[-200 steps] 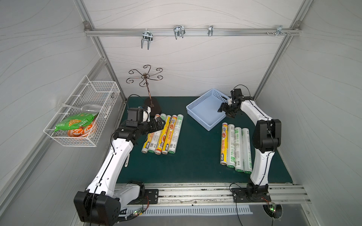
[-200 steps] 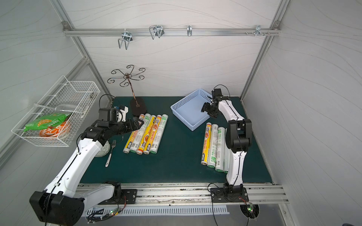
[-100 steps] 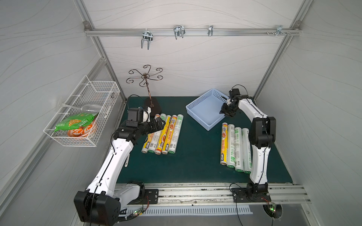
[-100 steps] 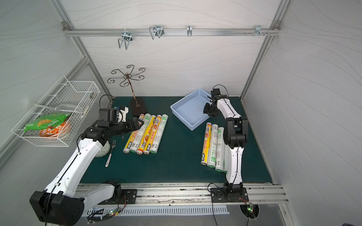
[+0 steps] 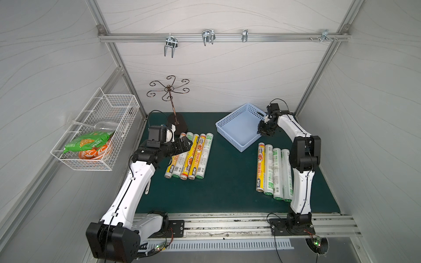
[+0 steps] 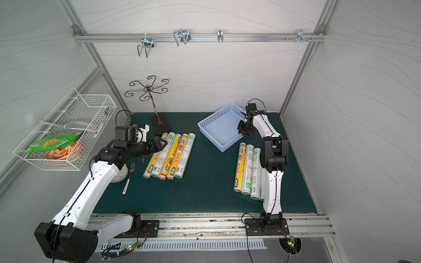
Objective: Put the plastic wrap into the basket
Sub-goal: Move the basket to the center of the board.
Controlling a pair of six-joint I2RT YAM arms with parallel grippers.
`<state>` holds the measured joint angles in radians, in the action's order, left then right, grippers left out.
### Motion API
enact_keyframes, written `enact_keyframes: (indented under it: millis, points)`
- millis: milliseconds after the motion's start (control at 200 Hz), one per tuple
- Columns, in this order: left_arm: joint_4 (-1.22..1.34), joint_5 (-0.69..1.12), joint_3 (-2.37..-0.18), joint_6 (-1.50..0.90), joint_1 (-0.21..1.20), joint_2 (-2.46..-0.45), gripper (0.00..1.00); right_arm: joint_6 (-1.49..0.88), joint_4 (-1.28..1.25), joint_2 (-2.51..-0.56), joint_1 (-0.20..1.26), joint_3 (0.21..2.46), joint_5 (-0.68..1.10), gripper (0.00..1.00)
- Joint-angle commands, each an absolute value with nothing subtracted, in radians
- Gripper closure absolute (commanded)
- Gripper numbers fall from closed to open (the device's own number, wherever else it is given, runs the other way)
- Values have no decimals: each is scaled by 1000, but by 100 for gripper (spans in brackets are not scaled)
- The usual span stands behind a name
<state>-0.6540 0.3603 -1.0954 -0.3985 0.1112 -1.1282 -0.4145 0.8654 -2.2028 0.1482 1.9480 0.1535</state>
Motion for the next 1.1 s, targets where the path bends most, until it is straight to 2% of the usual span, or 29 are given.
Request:
enact_keyframes:
  millis: [0, 145, 225, 780, 1096]
  points:
    - [-608, 376, -1097, -402, 109, -1112, 10, -395, 892, -2222, 147, 1976, 158, 75]
    - [-609, 377, -1091, -402, 110, -1110, 10, -390, 893, -2225, 148, 1973, 158, 79]
    - [-610, 378, -1089, -403, 110, -1108, 10, -385, 894, -2229, 149, 1974, 160, 85]
    - [-594, 404, -1077, -407, 111, -1122, 10, -360, 873, -2080, 177, 1803, 199, 85]
    - [-585, 428, -1068, -416, 113, -1130, 10, -343, 853, -2021, 202, 1685, 202, 90]
